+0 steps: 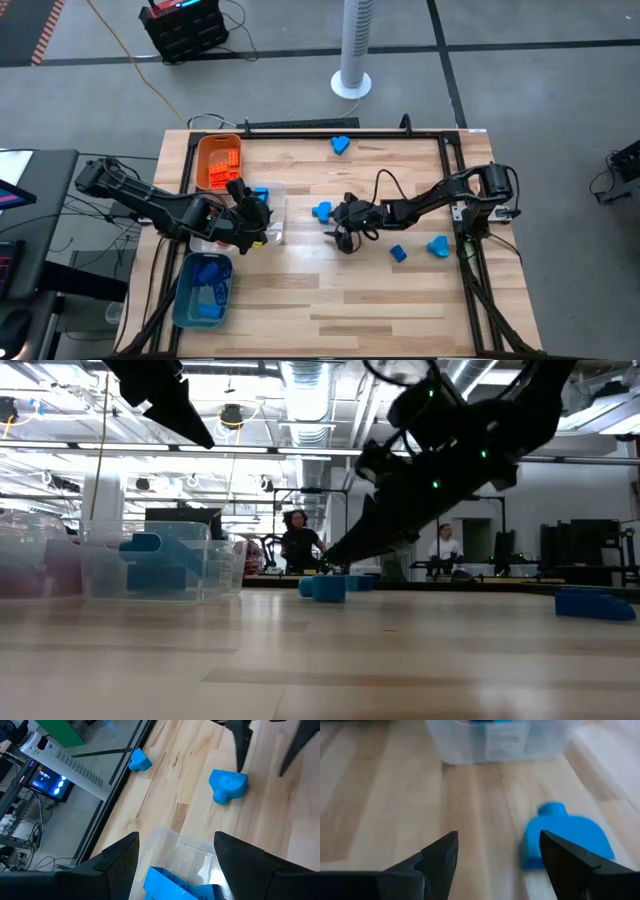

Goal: Sort blocks
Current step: Put the light blue game piece into the right transparent bin

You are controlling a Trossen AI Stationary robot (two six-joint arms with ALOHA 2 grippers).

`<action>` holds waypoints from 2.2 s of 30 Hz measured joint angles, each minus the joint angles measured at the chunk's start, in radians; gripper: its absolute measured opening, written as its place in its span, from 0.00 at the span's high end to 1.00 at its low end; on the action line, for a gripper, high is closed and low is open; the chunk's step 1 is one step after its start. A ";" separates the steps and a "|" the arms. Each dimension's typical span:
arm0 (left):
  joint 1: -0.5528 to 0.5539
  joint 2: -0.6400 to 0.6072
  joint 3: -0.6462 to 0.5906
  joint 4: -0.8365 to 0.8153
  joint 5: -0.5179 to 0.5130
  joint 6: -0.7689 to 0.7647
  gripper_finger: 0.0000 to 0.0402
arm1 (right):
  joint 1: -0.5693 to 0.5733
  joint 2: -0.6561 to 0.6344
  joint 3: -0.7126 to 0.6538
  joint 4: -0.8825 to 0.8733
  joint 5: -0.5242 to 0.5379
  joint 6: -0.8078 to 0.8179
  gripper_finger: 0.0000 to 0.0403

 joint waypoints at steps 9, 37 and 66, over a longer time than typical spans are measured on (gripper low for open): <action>0.000 0.000 0.000 -0.001 0.034 -0.003 0.37 | -0.009 0.000 0.154 -0.318 0.119 -0.138 0.29; 0.000 0.000 0.000 -0.015 0.039 -0.019 0.37 | -0.111 0.210 0.772 -1.013 -0.045 -0.212 0.29; -0.001 0.000 0.000 -0.059 0.057 -0.041 0.37 | -0.145 0.392 0.910 -1.296 -0.042 -0.290 0.29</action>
